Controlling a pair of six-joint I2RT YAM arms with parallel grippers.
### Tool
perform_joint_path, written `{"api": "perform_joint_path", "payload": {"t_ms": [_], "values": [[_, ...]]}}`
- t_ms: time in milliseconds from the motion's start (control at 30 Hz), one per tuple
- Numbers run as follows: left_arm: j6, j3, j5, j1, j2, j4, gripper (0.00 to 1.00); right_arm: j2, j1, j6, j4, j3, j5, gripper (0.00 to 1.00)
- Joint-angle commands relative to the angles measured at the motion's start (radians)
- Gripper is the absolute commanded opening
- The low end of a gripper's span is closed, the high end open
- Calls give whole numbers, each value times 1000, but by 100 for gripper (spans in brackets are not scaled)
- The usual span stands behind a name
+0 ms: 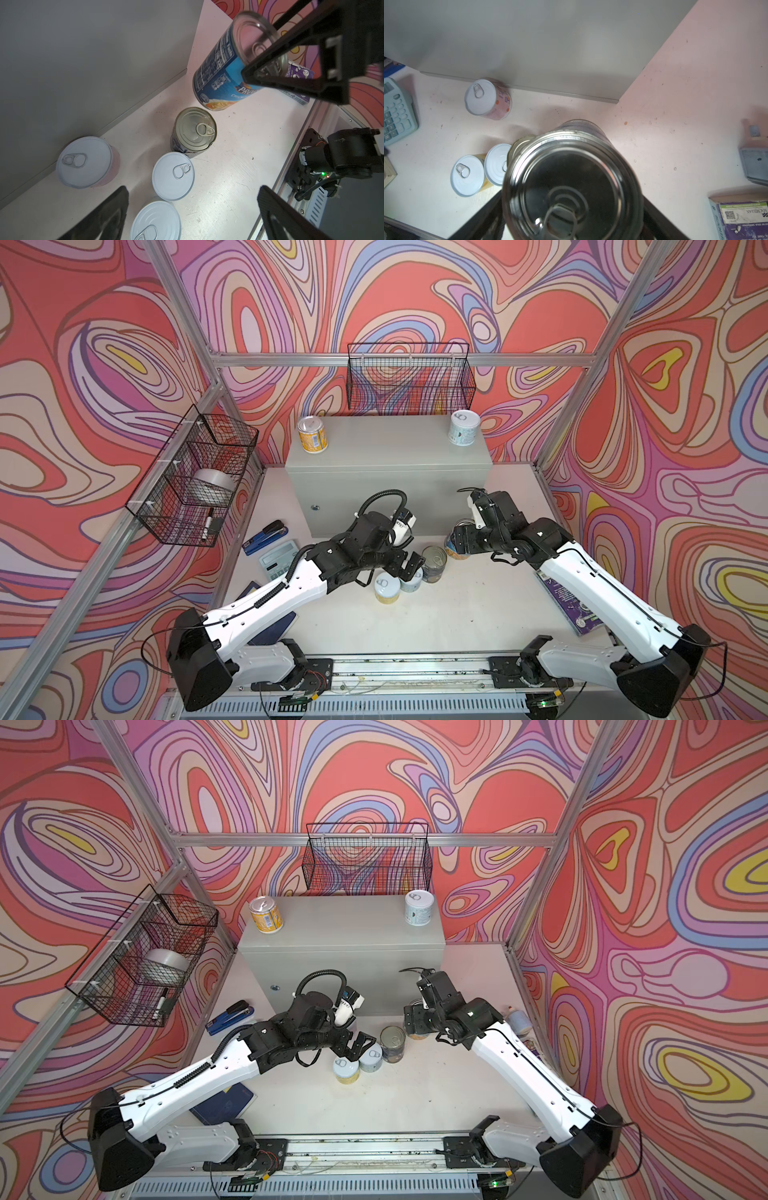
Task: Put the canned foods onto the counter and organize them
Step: 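Close the right gripper on the blue-labelled can and lift it while left reaches in, then bring the blue can to the left gripper and close the left gripper on it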
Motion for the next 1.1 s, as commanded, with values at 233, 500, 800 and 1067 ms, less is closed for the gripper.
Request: {"api": "perform_joint_path", "payload": {"t_ms": [233, 500, 800, 1067], "values": [[55, -67, 89, -16, 84, 331, 100, 19, -7, -23, 45, 161, -39, 57], [112, -66, 105, -15, 189, 519, 100, 13, -9, -1, 28, 201, -70, 57], [154, -69, 159, -15, 304, 747, 100, 6, -13, 11, -8, 251, -89, 56], [176, -119, 165, -15, 333, 942, 100, 1, -29, 10, -40, 305, -130, 56]]}}
